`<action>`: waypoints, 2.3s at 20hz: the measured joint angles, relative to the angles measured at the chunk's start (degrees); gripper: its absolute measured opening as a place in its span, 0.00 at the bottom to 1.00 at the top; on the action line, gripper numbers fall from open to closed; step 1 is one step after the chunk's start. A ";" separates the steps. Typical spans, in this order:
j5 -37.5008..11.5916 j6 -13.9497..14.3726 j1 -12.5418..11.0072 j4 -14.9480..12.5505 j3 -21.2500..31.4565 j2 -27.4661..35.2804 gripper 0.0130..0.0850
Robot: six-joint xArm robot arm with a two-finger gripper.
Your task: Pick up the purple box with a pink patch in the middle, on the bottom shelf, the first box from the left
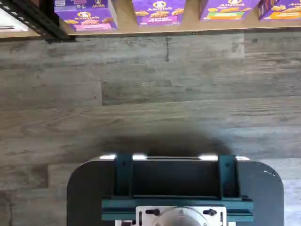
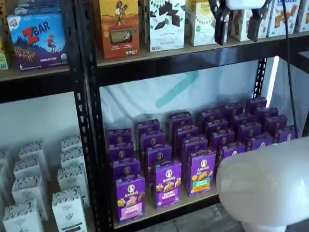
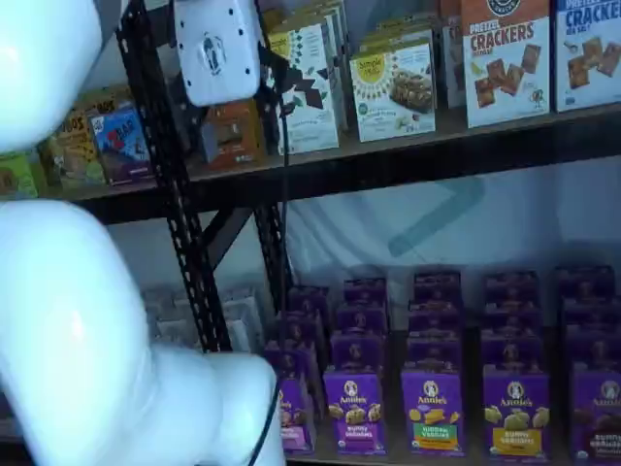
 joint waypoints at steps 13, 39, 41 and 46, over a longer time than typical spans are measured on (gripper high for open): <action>-7.69 0.23 0.43 -0.15 5.69 -3.51 1.00; -28.68 6.51 7.24 -0.58 26.90 -4.38 1.00; -31.13 6.87 7.69 -0.32 28.90 -4.47 1.00; -35.68 8.06 8.97 -0.41 32.92 -2.50 1.00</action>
